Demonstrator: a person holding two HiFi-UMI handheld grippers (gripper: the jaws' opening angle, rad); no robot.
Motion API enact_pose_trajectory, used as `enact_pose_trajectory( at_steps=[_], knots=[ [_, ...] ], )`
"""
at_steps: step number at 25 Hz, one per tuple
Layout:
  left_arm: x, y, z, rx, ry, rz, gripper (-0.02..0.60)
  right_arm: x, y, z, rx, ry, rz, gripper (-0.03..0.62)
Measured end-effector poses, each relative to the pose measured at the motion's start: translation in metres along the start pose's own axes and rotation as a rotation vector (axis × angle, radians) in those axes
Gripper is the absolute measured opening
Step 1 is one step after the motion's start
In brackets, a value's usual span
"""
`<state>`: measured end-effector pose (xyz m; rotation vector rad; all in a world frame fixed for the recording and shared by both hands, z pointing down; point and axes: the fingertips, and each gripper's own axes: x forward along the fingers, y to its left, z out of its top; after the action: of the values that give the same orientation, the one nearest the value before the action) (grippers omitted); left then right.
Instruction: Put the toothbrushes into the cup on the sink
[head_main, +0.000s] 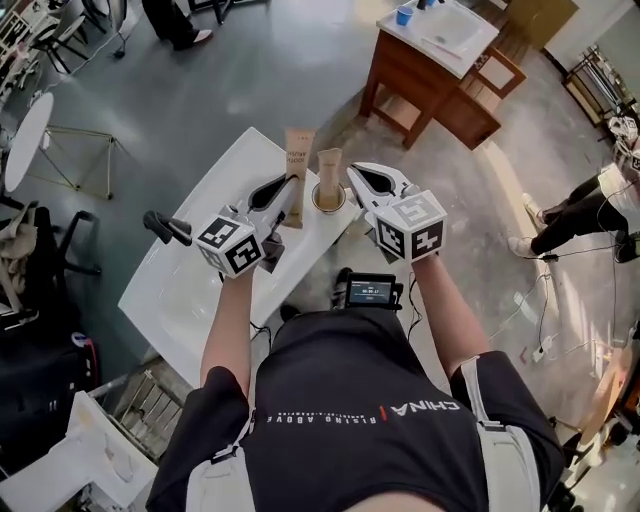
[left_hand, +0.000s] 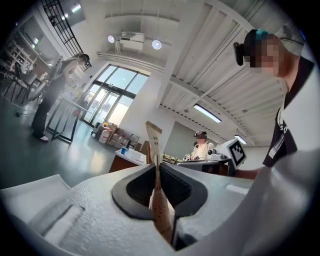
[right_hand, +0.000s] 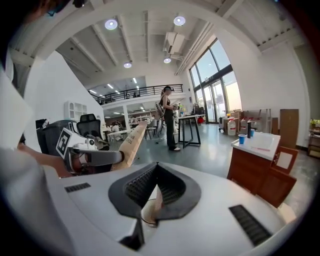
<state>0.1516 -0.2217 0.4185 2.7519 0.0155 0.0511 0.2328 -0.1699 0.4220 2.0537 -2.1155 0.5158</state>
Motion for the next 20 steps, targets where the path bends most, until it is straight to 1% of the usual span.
enact_pose_trajectory(
  at_steps=[3,5,8,11,14,20],
  knots=[
    [0.031,-0.004,-0.008,0.013,-0.013,-0.011,0.037,-0.006,-0.023,-0.003,0.015,0.002,-0.024,0.009],
    [0.046,-0.005,-0.012,0.035,-0.033,-0.008,0.037,-0.008,-0.036,-0.006,0.022,0.008,-0.032,0.009],
    [0.062,-0.008,-0.016,0.047,-0.072,-0.005,0.037,-0.009,-0.052,-0.010,0.030,0.019,-0.036,0.009],
    [0.072,-0.010,-0.022,0.063,-0.105,-0.012,0.037,-0.005,-0.063,-0.015,0.034,0.031,-0.033,0.009],
    [0.078,-0.006,-0.030,0.057,-0.126,-0.012,0.037,0.002,-0.069,-0.020,0.032,0.045,-0.020,0.009],
    [0.080,0.002,-0.044,0.074,-0.156,0.017,0.037,0.011,-0.073,-0.027,0.012,0.075,0.001,0.009]
  ],
)
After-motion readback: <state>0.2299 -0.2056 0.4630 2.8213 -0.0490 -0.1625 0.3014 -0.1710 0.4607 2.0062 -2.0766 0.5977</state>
